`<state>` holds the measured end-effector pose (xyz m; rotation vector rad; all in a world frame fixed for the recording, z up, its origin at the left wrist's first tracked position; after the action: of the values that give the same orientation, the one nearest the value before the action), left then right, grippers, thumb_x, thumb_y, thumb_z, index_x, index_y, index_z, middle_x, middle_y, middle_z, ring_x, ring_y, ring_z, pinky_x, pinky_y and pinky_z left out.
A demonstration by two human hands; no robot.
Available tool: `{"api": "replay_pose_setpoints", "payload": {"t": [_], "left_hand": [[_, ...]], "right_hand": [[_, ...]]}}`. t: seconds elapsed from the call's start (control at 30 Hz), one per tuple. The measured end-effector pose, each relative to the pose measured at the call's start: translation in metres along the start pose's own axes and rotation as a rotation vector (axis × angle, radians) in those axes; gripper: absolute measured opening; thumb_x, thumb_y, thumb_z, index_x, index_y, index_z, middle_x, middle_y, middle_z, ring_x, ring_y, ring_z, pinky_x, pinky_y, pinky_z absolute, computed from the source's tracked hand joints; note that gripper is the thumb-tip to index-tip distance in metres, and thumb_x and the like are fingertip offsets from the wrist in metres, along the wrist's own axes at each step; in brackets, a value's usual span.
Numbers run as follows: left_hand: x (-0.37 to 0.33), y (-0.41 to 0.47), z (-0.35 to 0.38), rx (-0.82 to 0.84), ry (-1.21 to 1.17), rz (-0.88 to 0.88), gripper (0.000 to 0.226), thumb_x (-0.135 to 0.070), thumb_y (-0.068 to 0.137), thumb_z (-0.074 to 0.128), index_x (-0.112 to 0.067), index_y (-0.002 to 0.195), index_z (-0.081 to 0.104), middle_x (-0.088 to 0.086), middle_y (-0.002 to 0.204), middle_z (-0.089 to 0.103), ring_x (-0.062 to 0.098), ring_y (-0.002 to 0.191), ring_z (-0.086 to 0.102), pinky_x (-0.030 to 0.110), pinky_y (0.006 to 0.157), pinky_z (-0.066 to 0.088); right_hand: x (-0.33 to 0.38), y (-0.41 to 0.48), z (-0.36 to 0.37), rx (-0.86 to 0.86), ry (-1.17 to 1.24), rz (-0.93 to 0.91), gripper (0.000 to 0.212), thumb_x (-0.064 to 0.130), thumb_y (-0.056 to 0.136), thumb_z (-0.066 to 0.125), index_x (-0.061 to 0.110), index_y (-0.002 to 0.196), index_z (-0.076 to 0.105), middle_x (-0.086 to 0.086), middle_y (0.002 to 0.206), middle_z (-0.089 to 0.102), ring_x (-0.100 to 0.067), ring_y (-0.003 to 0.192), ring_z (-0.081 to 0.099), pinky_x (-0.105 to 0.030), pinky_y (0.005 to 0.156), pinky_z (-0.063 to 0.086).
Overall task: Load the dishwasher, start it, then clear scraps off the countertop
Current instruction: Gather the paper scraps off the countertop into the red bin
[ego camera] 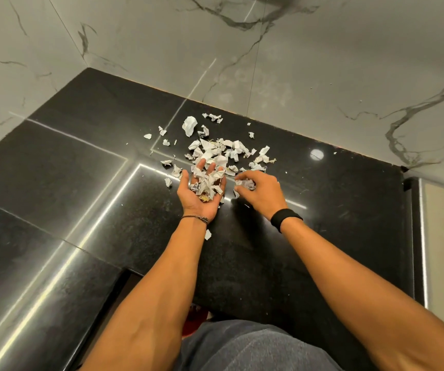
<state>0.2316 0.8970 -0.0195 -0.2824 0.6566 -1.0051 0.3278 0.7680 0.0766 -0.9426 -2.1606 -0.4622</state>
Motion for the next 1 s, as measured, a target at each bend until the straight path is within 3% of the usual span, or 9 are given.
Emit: {"api": "replay_pose_setpoints", "payload": {"t": [0.13,0.23,0.3,0.4,0.47,0.63,0.73,0.87,1.0], "left_hand": [[0.008,0.000,0.008,-0.001,0.029,-0.026,0.055,-0.053,0.102,0.036,-0.018,0.137,0.060,0.014,0.134,0.063,0.033,0.115,0.065,0.044,0.091,0.056],[0.020,-0.004,0.017,0.013,0.005,-0.078,0.054,-0.053,0.101,0.041,-0.013,0.131,0.062,0.014,0.111,0.074,0.030,0.096,0.074,0.041,0.079,0.061],[0.023,-0.003,0.019,0.007,-0.011,-0.069,0.054,-0.051,0.102,0.041,-0.010,0.129,0.063,0.013,0.114,0.072,0.028,0.104,0.072,0.041,0.088,0.059],[0.022,0.003,0.018,0.023,-0.009,-0.042,0.054,-0.051,0.101,0.039,-0.014,0.134,0.063,0.016,0.144,0.057,0.032,0.134,0.053,0.048,0.118,0.035],[0.020,0.004,0.022,0.056,-0.016,-0.044,0.053,-0.049,0.103,0.036,-0.015,0.131,0.065,0.017,0.144,0.056,0.033,0.135,0.053,0.050,0.119,0.033],[0.022,0.001,0.032,0.106,-0.096,-0.062,0.053,-0.048,0.105,0.032,-0.015,0.138,0.058,0.015,0.128,0.067,0.032,0.114,0.067,0.046,0.086,0.056],[0.030,0.001,0.035,0.127,-0.143,-0.109,0.055,-0.050,0.103,0.036,-0.017,0.142,0.056,0.015,0.141,0.060,0.035,0.128,0.059,0.051,0.091,0.057],[0.035,0.000,0.042,0.143,-0.206,-0.113,0.051,-0.046,0.104,0.033,-0.017,0.136,0.060,0.014,0.148,0.053,0.035,0.137,0.051,0.051,0.104,0.049],[0.044,-0.002,0.041,0.120,-0.161,-0.128,0.053,-0.048,0.104,0.030,-0.014,0.131,0.062,0.015,0.149,0.051,0.038,0.140,0.046,0.053,0.120,0.030]], "right_hand": [[0.040,0.005,-0.001,0.022,0.176,-0.110,0.031,0.026,0.084,0.078,0.026,0.114,0.070,0.012,0.110,0.071,-0.002,0.102,0.064,-0.028,0.093,0.053],[0.065,0.005,0.008,0.067,0.213,-0.166,0.041,0.023,0.082,0.079,0.027,0.120,0.066,0.012,0.112,0.070,-0.003,0.104,0.064,-0.028,0.093,0.053],[0.073,0.004,0.016,0.085,0.179,-0.194,0.045,0.025,0.080,0.078,0.028,0.123,0.064,0.008,0.113,0.070,-0.009,0.105,0.064,-0.034,0.093,0.053],[0.076,0.002,0.024,0.108,0.076,-0.227,0.054,0.029,0.078,0.081,0.028,0.128,0.062,0.005,0.120,0.068,-0.017,0.107,0.057,-0.040,0.094,0.049],[0.072,0.002,0.025,0.111,0.054,-0.235,0.059,0.032,0.075,0.085,0.025,0.130,0.062,0.003,0.126,0.066,-0.019,0.114,0.052,-0.039,0.098,0.045],[0.062,0.005,0.016,0.016,0.133,-0.211,0.054,0.046,0.076,0.082,0.028,0.124,0.064,0.019,0.124,0.061,-0.005,0.120,0.050,-0.032,0.104,0.042],[0.047,0.004,0.003,-0.115,0.295,-0.063,0.037,0.052,0.090,0.067,0.032,0.121,0.063,0.025,0.121,0.059,0.005,0.118,0.051,-0.025,0.103,0.043],[-0.001,-0.009,0.027,-0.179,0.861,0.369,0.049,0.054,0.100,0.048,0.019,0.133,0.058,0.005,0.123,0.067,0.000,0.111,0.063,-0.024,0.097,0.050],[-0.009,-0.017,0.053,-0.183,1.097,0.494,0.057,0.057,0.098,0.049,0.015,0.136,0.057,-0.003,0.127,0.068,-0.014,0.116,0.066,-0.040,0.105,0.050]]}}
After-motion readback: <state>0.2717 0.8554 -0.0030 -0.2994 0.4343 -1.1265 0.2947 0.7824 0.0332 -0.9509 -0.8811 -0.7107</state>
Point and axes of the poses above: each hand's wrist, its own y-axis towards the middle knuckle, its own z-axis out of the palm, x = y × z, the point moved 10 cm from there along y, towards the middle knuckle
